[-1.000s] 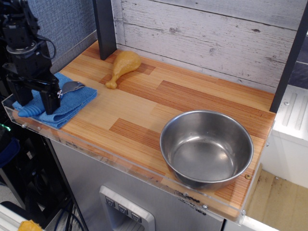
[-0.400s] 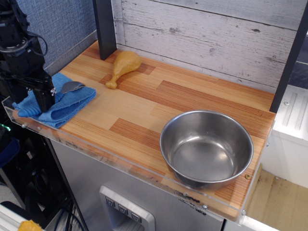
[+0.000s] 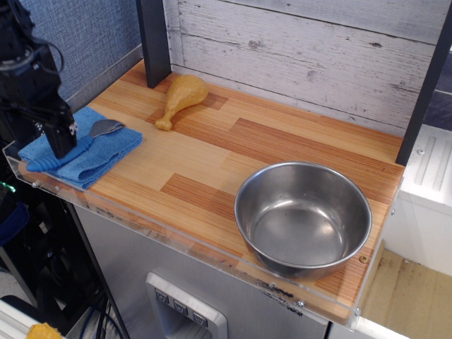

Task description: Move the blue spoon to the right side of the blue cloth

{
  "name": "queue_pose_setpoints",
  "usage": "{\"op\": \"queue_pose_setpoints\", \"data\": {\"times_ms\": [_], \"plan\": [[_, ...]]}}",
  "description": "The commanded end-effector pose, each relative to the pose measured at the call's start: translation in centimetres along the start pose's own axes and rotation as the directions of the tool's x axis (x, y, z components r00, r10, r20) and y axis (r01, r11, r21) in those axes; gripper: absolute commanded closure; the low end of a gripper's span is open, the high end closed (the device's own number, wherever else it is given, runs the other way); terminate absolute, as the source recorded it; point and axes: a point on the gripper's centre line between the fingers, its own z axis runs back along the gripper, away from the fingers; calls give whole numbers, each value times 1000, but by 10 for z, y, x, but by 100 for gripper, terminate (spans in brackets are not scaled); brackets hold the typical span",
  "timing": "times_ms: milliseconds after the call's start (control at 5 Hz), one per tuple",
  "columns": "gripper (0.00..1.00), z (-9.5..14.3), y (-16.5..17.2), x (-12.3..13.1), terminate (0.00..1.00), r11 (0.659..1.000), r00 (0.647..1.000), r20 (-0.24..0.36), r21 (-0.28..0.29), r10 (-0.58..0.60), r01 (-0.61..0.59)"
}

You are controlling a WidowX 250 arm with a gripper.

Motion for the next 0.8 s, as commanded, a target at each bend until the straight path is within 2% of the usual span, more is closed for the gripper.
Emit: {"op": "queue_pose_setpoints", "data": {"times_ms": [0, 400, 600], "plan": [[0, 1, 14, -3, 0, 999, 1000, -5, 44, 29, -28], [0, -14, 22, -2, 0, 997, 998, -45, 57, 48, -45], [100, -13, 22, -3, 0, 997, 998, -38, 58, 53, -51]]}}
